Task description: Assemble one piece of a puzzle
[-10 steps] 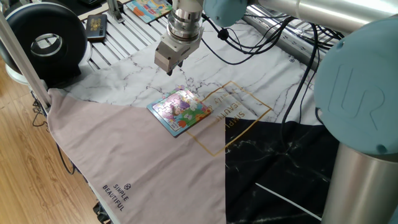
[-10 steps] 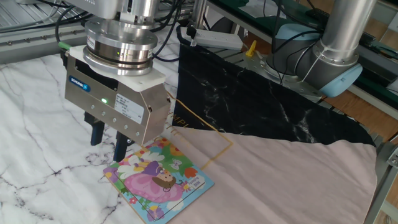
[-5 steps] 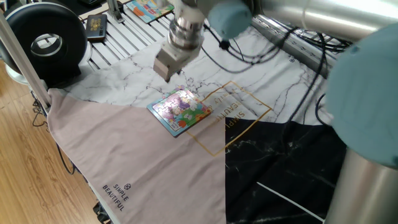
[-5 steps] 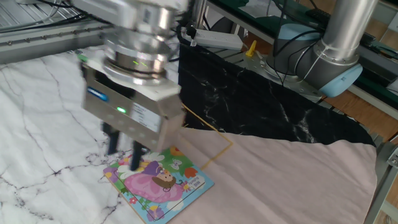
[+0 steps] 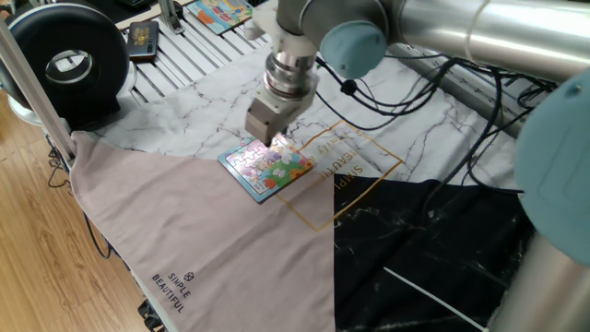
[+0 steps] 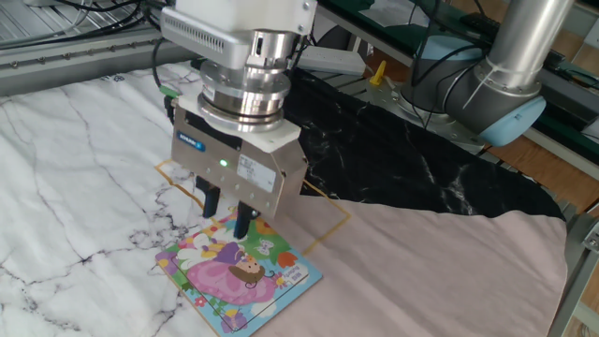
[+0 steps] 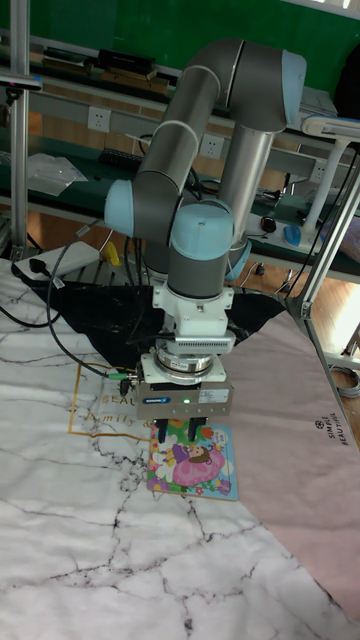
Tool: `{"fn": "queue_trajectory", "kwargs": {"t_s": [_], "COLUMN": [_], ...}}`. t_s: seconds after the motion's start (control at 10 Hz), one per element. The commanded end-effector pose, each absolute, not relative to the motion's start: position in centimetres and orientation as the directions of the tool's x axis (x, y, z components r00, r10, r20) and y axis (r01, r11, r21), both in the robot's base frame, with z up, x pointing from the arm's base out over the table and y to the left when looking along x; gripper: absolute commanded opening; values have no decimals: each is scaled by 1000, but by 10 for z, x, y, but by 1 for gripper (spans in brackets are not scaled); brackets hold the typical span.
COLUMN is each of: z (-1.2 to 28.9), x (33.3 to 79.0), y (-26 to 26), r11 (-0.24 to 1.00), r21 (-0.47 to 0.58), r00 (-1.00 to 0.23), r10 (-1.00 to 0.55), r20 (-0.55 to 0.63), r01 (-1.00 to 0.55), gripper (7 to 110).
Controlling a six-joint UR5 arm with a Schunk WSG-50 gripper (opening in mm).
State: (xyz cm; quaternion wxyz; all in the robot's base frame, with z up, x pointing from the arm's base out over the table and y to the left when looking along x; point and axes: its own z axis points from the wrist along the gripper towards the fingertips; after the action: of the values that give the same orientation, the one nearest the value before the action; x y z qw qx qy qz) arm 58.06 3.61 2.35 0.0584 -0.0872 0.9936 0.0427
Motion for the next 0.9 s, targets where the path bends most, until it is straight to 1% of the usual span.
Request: {"fn": "queue_trajectory", "kwargs": {"t_s": [0.0, 0.3, 0.4, 0.5, 0.6, 0.8], "z": [18, 32, 36, 35, 33, 33], "x": [570, 555, 552, 550, 552, 557], "y": [18, -3, -4, 2, -3, 6], "r11": [979, 985, 988, 992, 993, 989], "r21": [87, 30, 34, 67, 45, 72], "r00": [-973, -978, -982, -989, -987, -984], "r10": [-168, -165, -144, -100, -107, -116], "r20": [-155, -130, -121, -112, -116, -135], "r01": [-183, -170, -149, -108, -113, -126], "gripper": [44, 44, 44, 44, 44, 44]}}
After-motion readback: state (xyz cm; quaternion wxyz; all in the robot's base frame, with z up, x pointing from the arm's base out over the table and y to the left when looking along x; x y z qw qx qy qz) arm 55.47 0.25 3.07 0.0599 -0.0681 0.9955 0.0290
